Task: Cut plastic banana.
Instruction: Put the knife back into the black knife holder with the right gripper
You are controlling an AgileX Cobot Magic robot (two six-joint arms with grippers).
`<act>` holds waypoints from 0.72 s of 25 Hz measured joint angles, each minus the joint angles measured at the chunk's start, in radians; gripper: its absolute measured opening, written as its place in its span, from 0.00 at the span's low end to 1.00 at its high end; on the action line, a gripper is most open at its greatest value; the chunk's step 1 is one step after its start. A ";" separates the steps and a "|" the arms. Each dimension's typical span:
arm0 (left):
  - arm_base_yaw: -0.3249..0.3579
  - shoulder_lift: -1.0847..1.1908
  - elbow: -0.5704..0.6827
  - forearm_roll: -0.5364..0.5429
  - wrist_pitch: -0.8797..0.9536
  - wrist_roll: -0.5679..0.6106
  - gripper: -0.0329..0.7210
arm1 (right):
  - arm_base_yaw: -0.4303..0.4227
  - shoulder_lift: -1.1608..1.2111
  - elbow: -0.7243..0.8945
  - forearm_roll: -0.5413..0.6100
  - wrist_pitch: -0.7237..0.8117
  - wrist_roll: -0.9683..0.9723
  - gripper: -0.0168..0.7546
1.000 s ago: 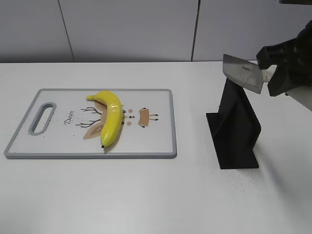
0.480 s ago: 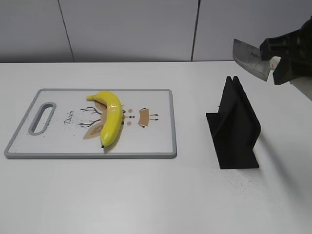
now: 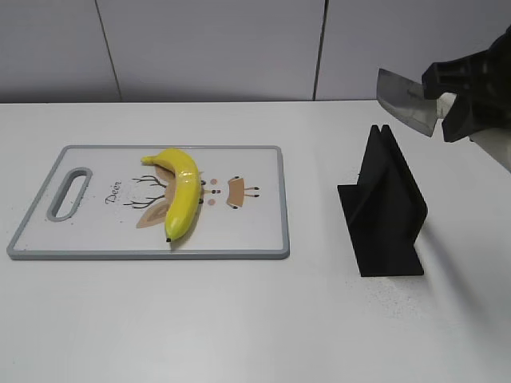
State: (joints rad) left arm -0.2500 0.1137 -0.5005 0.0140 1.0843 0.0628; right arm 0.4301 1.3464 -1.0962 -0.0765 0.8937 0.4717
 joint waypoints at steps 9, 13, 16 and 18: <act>0.000 -0.119 0.003 -0.002 0.001 0.000 0.82 | 0.000 0.039 0.000 0.011 0.002 -0.002 0.23; 0.000 -0.119 0.003 -0.003 0.001 0.000 0.82 | 0.000 0.054 0.000 0.013 0.002 -0.003 0.23; 0.000 -0.119 0.003 -0.004 0.001 0.000 0.82 | 0.000 0.076 0.001 0.015 0.002 -0.003 0.23; 0.000 -0.119 0.003 -0.004 0.001 0.000 0.82 | 0.000 0.093 0.002 0.021 0.005 -0.004 0.23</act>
State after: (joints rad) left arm -0.2500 -0.0056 -0.4978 0.0099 1.0850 0.0628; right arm 0.4301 1.4389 -1.0942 -0.0554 0.8990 0.4678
